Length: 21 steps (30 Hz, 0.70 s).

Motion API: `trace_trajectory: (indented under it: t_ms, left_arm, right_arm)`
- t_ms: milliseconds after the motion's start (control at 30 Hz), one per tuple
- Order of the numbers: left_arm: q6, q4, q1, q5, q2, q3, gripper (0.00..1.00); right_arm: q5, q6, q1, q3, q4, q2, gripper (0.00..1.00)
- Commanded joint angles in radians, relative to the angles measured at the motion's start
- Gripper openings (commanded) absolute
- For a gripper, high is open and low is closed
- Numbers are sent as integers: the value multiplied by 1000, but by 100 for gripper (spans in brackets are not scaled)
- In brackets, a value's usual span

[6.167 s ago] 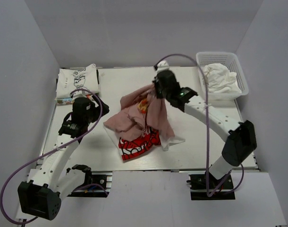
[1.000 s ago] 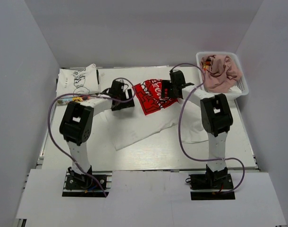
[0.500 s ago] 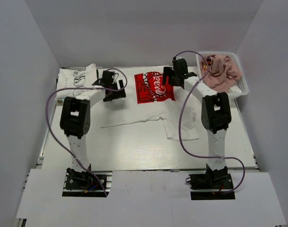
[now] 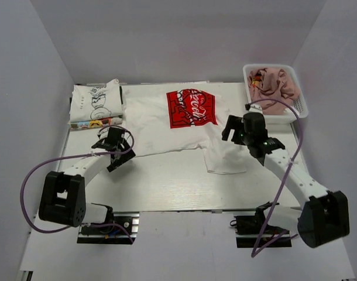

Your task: Fold and stack the t-shirts

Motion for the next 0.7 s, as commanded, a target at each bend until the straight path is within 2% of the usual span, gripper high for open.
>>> trace_trajectory:
  t_ms: [0,100,200,367,500,667]
  left_arm:
    - [-85,51,20,-61,-20,-34,88]
    - [-85,122,31,-61,25,-46,83]
    - [-85,160,40,-33,101,-37,73]
    - [-85,240,40,34,140,-57,68]
    - [-59,298,40,88,117,-86,68]
    - [-32,309,40,76,97,-95,66]
  right_arm:
    - [51,62,4,-76,-39,-144,90]
    - [64,65,9,-107,-153,-239,90]
    - [54,81,22,-161,-252,-273,90]
    - [70,101,55,-236,-335,-245,90]
    - [65,93,78,-274,-282,-175,90]
    - [91,81,93,-282,-152,-41,90]
